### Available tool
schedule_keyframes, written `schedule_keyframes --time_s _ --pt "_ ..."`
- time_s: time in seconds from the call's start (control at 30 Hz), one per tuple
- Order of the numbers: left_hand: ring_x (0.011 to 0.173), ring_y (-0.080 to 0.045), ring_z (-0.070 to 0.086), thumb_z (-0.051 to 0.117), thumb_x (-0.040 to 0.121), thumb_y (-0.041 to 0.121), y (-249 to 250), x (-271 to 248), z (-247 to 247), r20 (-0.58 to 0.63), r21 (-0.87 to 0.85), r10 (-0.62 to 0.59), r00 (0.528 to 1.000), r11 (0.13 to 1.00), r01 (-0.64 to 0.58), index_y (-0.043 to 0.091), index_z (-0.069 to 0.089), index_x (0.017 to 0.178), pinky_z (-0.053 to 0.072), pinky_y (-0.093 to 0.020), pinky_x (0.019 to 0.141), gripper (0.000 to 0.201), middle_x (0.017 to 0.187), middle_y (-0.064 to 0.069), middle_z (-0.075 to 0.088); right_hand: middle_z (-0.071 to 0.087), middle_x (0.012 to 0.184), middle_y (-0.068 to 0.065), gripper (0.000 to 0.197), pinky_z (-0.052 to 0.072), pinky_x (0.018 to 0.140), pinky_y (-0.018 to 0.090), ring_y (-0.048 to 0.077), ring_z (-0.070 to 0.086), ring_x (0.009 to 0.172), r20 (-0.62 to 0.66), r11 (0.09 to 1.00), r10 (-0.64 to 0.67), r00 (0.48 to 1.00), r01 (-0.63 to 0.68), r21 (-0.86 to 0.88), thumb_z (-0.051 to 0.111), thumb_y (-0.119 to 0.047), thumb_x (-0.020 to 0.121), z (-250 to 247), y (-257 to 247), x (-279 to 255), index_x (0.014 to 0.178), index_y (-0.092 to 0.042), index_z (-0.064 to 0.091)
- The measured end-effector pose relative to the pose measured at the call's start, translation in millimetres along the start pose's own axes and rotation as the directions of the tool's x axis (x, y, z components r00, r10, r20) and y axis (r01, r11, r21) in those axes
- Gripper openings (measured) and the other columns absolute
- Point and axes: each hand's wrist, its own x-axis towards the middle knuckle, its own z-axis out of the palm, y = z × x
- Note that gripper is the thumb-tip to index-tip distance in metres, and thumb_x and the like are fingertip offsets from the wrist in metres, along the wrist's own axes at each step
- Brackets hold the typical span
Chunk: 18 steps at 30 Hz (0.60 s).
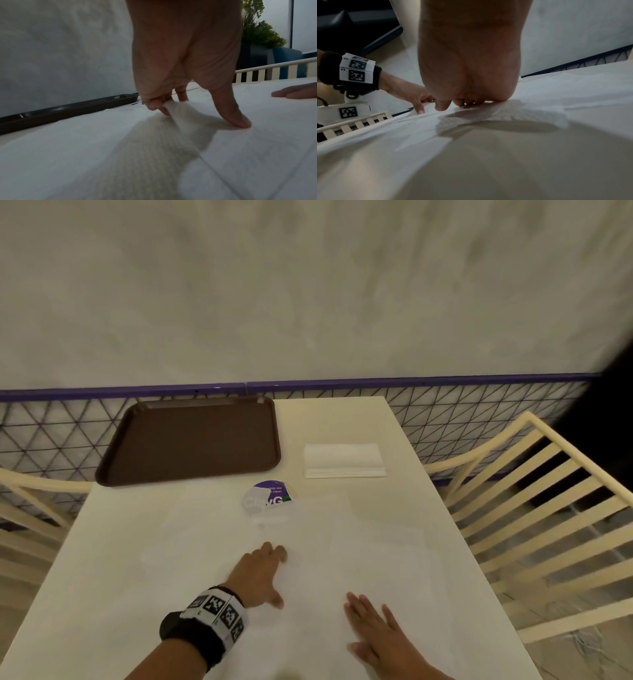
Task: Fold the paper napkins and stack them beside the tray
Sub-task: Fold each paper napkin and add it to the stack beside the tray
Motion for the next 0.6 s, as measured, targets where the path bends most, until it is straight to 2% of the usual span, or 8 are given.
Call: schedule_keyframes --time_s 0.1,0.17,0.2,0.27,0.33,0.43,0.5,0.6 --pt "0.119 -0.022 0.044 0.072 0.076 0.036 2.6 -6.5 -5.8 0.016 0.060 -0.053 0.998 0.997 0.052 0.021 0.040 0.132 0.029 -0.028 0.098 0.066 0.131 -0.002 0.049 -0.013 0.148 -0.034 0.065 -0.010 0.111 0.020 -0.011 -0.017 0.136 0.195 0.945 -0.158 0.968 0.091 0.313 0.007 -0.075 0.083 -27.9 8.0 -9.2 0.140 -0.050 -0.012" --pt "0.124 -0.020 0.042 0.070 0.078 0.035 -1.1 -11.7 -8.3 0.008 -0.024 -0.065 0.998 0.998 0.065 0.023 0.045 0.132 0.027 -0.027 0.104 0.061 0.135 0.002 0.048 -0.030 0.116 -0.061 0.061 -0.011 0.108 0.018 -0.033 -0.028 0.113 -0.010 0.890 -0.223 0.975 0.207 0.405 0.007 -0.091 0.059 -45.3 7.5 -4.0 0.112 -0.076 -0.017" --pt "0.123 -0.019 0.044 0.071 0.077 0.033 -2.9 -14.7 -10.8 -0.015 -0.078 -0.066 0.998 0.995 0.064 0.023 0.051 0.128 0.029 -0.025 0.103 0.055 0.132 0.003 0.051 -0.024 0.112 -0.065 0.063 -0.006 0.109 0.019 -0.036 -0.024 0.111 -0.049 0.874 -0.229 0.972 0.227 0.430 0.007 -0.094 0.049 -56.7 5.6 -5.5 0.108 -0.079 -0.011" --pt "0.107 -0.017 0.054 0.073 0.074 0.028 -0.8 -22.8 -19.5 -0.074 -0.186 -0.055 0.996 0.982 0.041 0.022 0.064 0.107 0.039 -0.025 0.092 0.035 0.112 0.004 0.061 -0.005 0.134 -0.050 0.080 0.000 0.112 0.021 -0.021 -0.009 0.130 -0.057 0.870 -0.131 0.990 0.143 0.471 0.015 -0.094 0.051 -84.4 -1.1 -8.8 0.124 -0.067 0.000" --pt "0.087 -0.013 0.057 0.071 0.075 0.025 10.1 -32.1 -30.4 -0.149 -0.229 0.016 0.989 0.972 -0.051 0.022 0.067 0.088 0.042 -0.024 0.075 0.014 0.089 0.009 0.062 -0.009 0.144 -0.028 0.084 0.000 0.113 0.023 -0.002 -0.011 0.138 -0.196 0.910 -0.041 0.980 0.118 0.398 0.040 -0.076 0.075 -107.5 -6.1 -4.3 0.139 -0.046 -0.004" --pt "0.078 -0.002 0.052 0.066 0.081 0.025 30.2 -43.4 -52.9 -0.265 -0.161 0.157 0.951 0.966 -0.204 0.027 0.065 0.089 0.036 -0.012 0.065 0.009 0.088 0.012 0.064 -0.006 0.147 -0.026 0.095 0.000 0.115 0.027 -0.001 -0.013 0.138 -0.403 0.918 -0.059 0.913 0.208 0.338 0.064 -0.053 0.076 -151.5 -21.4 8.9 0.141 -0.042 -0.005" --pt "0.076 0.005 0.054 0.070 0.079 0.022 38.9 -46.0 -73.0 -0.362 -0.242 0.166 0.917 0.933 -0.265 0.033 0.064 0.090 0.037 -0.005 0.067 0.016 0.086 0.016 0.065 0.030 0.143 -0.021 0.081 0.019 0.114 0.026 0.002 0.020 0.137 -0.398 0.881 -0.040 0.917 0.220 0.419 0.073 -0.046 0.070 -175.0 -26.2 23.0 0.139 -0.038 0.030" --pt "0.075 0.012 0.056 0.077 0.072 0.014 38.5 -39.5 -104.4 -0.526 -0.473 -0.023 0.850 0.839 -0.270 0.042 0.056 0.086 0.037 0.000 0.066 0.038 0.077 0.015 0.064 0.067 0.102 -0.002 0.038 0.051 0.085 0.028 0.014 0.063 0.093 -0.154 0.687 0.036 0.987 0.087 0.721 0.079 -0.026 0.068 -199.4 -18.1 41.4 0.103 -0.021 0.066"
